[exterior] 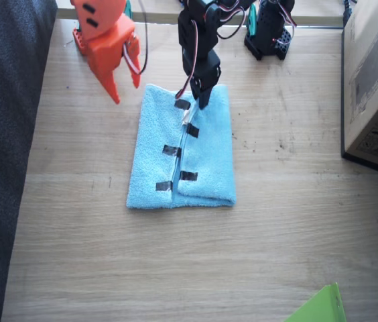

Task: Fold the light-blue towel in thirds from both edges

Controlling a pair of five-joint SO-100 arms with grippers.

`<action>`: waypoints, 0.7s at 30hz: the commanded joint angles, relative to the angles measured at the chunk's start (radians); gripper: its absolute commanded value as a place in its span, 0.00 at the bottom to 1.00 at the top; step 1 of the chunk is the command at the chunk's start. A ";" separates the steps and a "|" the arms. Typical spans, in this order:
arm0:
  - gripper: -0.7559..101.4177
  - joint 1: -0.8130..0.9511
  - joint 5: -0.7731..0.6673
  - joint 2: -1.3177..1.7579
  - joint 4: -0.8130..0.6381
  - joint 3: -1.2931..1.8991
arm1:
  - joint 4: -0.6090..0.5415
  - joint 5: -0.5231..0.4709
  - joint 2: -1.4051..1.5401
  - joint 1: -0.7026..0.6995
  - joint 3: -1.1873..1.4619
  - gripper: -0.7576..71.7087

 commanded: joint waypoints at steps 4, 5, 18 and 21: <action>0.36 0.098 0.032 0.110 0.021 -0.048 | -0.041 0.000 0.081 -0.023 0.046 0.39; 0.36 0.115 0.040 0.132 0.021 -0.052 | -0.048 0.000 0.080 -0.028 0.055 0.39; 0.01 0.537 -0.026 0.565 -0.043 0.150 | -0.244 0.000 0.272 -0.167 0.465 0.08; 0.01 0.732 -0.061 0.769 -0.288 0.558 | -0.324 0.002 0.356 -0.235 0.629 0.01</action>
